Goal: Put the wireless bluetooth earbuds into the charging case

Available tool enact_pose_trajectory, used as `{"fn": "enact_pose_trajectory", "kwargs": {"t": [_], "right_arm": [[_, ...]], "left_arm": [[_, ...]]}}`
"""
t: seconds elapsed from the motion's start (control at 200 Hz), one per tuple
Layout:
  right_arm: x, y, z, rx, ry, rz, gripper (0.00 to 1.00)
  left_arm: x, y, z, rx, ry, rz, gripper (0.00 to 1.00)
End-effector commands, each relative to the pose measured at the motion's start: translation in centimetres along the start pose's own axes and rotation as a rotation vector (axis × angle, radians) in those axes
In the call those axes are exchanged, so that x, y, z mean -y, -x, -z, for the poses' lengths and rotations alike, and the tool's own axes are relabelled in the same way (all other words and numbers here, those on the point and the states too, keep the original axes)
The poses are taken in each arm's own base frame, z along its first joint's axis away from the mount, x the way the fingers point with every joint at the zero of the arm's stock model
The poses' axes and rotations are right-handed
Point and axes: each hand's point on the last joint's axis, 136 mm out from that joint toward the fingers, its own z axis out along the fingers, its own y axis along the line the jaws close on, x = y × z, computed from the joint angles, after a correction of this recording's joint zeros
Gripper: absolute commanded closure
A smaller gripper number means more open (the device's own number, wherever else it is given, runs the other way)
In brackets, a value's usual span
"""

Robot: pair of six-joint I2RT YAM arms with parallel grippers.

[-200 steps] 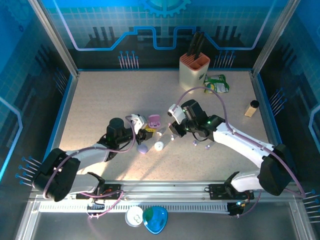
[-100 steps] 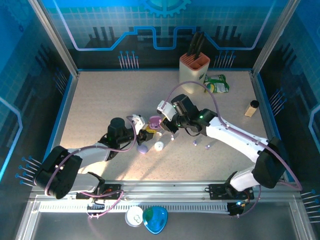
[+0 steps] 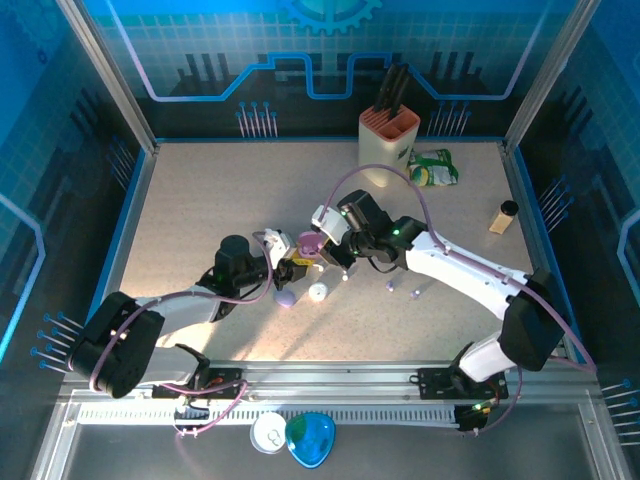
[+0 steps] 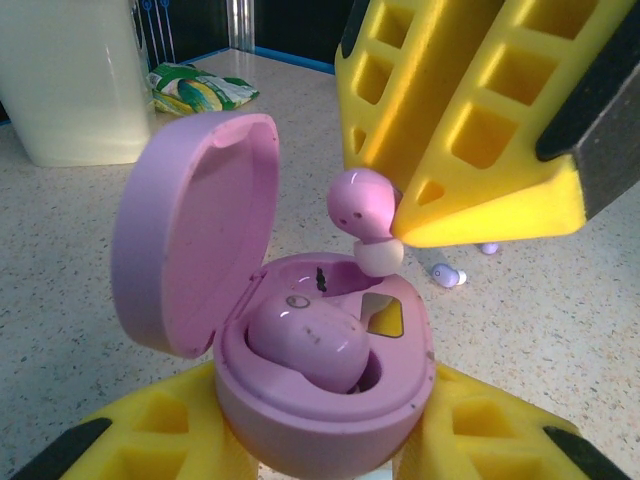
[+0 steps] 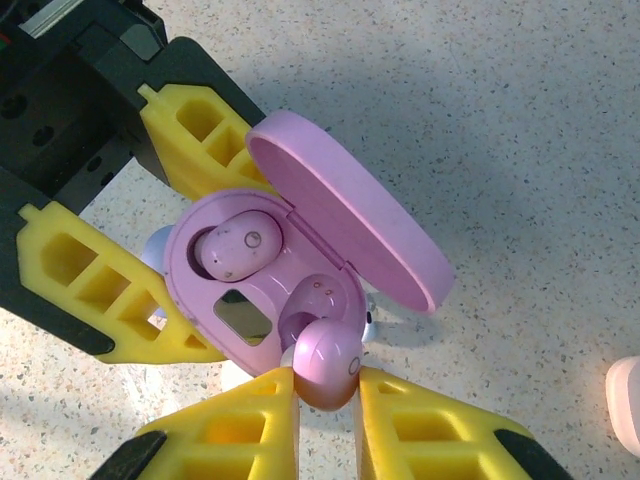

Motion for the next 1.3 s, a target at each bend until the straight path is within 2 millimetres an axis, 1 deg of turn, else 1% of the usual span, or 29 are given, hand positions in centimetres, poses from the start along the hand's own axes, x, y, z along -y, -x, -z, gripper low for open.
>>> {"fn": "enact_pose_trajectory", "kwargs": {"t": [0.0,0.225,0.42,0.485,0.58,0.67,0.77,0.84,0.91,1.015,1.08,1.136,1.216,1.296], "right_arm": [[-0.8,0.4,-0.2,-0.008,0.027,0.026,0.79],[-0.8,0.8,-0.7,-0.009,0.032,0.029,0.80],[-0.8,1.1,-0.6,-0.003,0.035,0.031,0.79],[-0.8,1.2,-0.6,-0.005,0.036,0.033,0.78],[-0.8,1.4,-0.3,0.002,0.033,0.033,0.73],[-0.8,1.8,0.3,0.018,0.028,0.031,0.68],[-0.7,2.1,0.8,0.038,0.018,0.032,0.67],[-0.7,2.2,1.2,0.049,0.014,0.030,0.62],[-0.8,2.5,1.9,0.074,0.014,0.022,0.59],[-0.8,2.9,3.2,0.137,0.024,-0.013,0.52],[-0.9,3.5,4.4,0.198,0.042,-0.047,0.49],[-0.5,4.2,5.3,0.250,0.046,-0.085,0.46],[0.6,5.2,6.5,0.303,0.022,-0.164,0.46],[1.9,5.7,6.8,0.289,-0.014,-0.233,0.49]], "left_arm": [[0.2,2.0,0.1,0.061,-0.022,-0.053,0.74],[0.5,1.9,0.2,0.060,-0.029,-0.044,0.74],[0.4,2.0,0.2,0.065,-0.025,-0.046,0.74],[0.4,2.1,0.2,0.067,-0.027,-0.047,0.74],[0.4,2.2,0.2,0.070,-0.025,-0.050,0.74],[0.4,2.2,0.2,0.069,-0.025,-0.050,0.74],[0.3,2.2,0.2,0.071,-0.024,-0.051,0.74],[0.4,2.4,0.3,0.076,-0.024,-0.052,0.74],[0.4,2.4,0.3,0.079,-0.021,-0.055,0.74],[0.4,2.3,0.5,0.081,-0.016,-0.058,0.74],[0.5,2.3,0.5,0.085,-0.017,-0.061,0.74],[0.5,2.5,0.6,0.095,-0.017,-0.069,0.74],[0.8,2.7,0.7,0.113,-0.029,-0.081,0.74],[1.1,3.0,0.7,0.131,-0.048,-0.090,0.74]]}}
